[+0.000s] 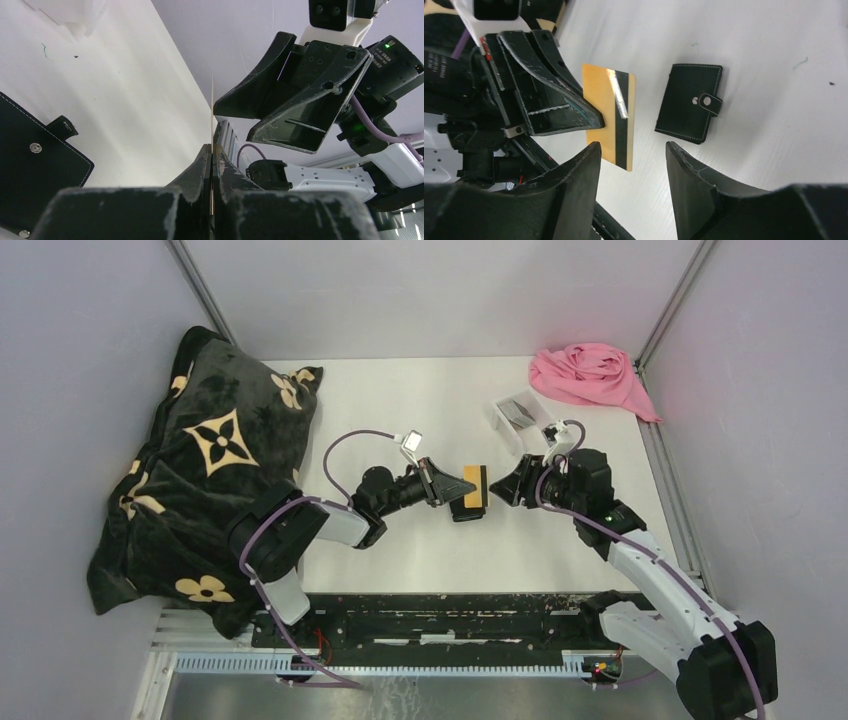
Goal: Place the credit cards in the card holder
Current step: Pick up the credit card from the storage box.
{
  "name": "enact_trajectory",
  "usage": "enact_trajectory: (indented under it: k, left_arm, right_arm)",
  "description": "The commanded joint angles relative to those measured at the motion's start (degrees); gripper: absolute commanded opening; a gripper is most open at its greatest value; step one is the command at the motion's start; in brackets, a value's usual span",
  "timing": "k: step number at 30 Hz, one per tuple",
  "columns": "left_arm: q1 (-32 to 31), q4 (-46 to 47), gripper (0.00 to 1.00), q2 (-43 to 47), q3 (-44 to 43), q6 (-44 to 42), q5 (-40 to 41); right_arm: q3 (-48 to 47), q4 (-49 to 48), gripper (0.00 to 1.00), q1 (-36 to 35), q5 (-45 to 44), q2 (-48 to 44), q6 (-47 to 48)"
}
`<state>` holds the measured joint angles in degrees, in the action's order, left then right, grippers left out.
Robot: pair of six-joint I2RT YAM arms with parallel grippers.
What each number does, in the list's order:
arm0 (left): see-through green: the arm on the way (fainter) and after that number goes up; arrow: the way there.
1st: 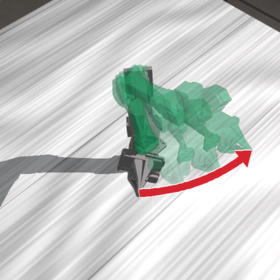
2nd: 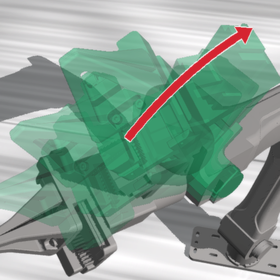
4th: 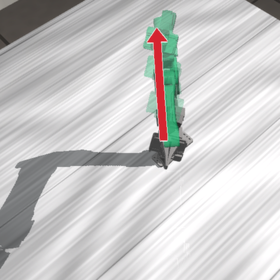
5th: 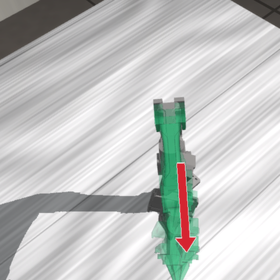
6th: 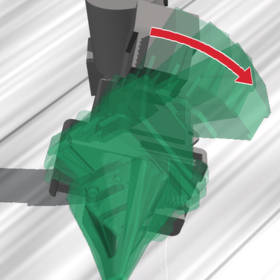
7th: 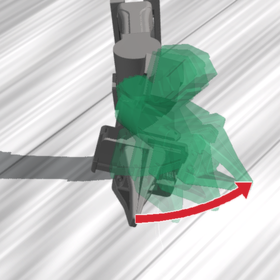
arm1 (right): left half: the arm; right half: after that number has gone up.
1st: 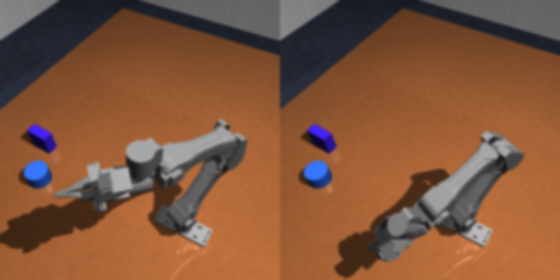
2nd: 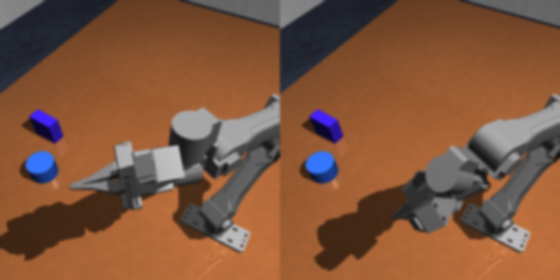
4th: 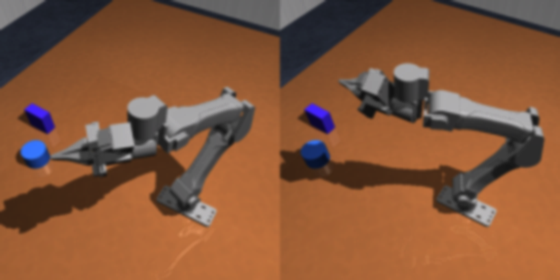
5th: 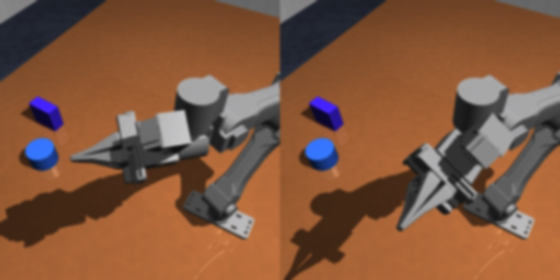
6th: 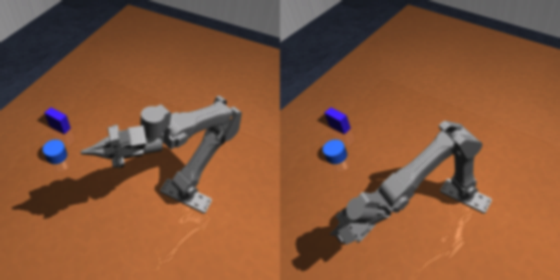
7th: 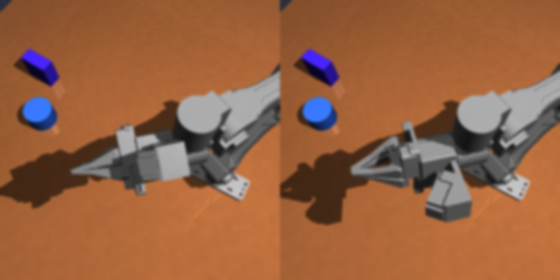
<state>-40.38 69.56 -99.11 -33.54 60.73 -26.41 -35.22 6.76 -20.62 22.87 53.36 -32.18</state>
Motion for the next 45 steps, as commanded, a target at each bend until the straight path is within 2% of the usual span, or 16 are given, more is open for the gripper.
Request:
enact_trajectory:
  k: [1, 10, 14, 17, 22, 23, 27, 29, 32, 35, 41, 45]
  left_arm:
    - [-0.47, 8.09, 0.03, -1.34, 0.60, 5.78, 2.17]
    - [-0.43, 15.99, 0.03, -6.18, -0.12, 11.63, 1.05]
    - [-0.36, 17.51, 0.03, -7.39, -0.68, 12.72, 1.10]
    - [-0.42, 17.03, 0.03, -7.50, -1.24, 12.64, 1.01]
    - [-0.40, 16.42, 0.03, -7.65, -1.53, 12.72, 1.61]
    - [-0.26, 16.25, 0.05, -7.67, -1.53, 12.76, 1.75]
    - [1.01, 14.23, 0.41, -6.93, -0.20, 12.96, 3.71]
    - [2.16, 11.27, 0.50, -5.58, 1.22, 11.96, 5.22]
    - [3.46, 4.02, 0.54, -2.09, 3.29, 7.94, 8.53]
    - [3.64, -7.28, 0.56, 2.12, 4.02, 1.71, 13.40]
    - [3.53, -17.31, 0.55, 5.23, 4.59, -5.86, 18.69]
    - [3.14, -20.21, 0.47, 4.55, 4.17, -8.17, 20.03]
  right_arm:
    - [1.18, -11.34, 0.57, -0.08, 2.20, 2.07, -2.22]
    - [2.98, -20.68, 0.54, -0.11, 6.28, 9.71, -7.33]
    - [3.34, -23.77, 0.48, -0.13, 8.55, 11.11, -9.06]
    - [3.49, -25.84, 0.35, -0.12, 10.40, 12.01, -10.66]
    - [5.35, -31.74, 0.06, -0.12, 12.52, 13.79, -14.84]
    - [5.68, -32.36, 0.02, -0.11, 12.51, 13.94, -15.27]
    - [5.67, -33.28, 0.01, -0.12, 12.25, 14.08, -16.11]
    - [4.50, -32.10, 0.01, -0.10, 11.94, 14.20, -15.54]
    - [2.33, -28.91, 0.01, -0.12, 11.34, 14.82, -13.98]
    - [0.56, -24.75, 0.01, -0.10, 9.41, 15.32, -11.78]
    - [-5.72, -10.89, 0.01, -1.58, 3.61, 18.35, -4.90]
    - [-12.14, -2.39, 0.01, -5.10, -3.47, 22.91, -0.33]
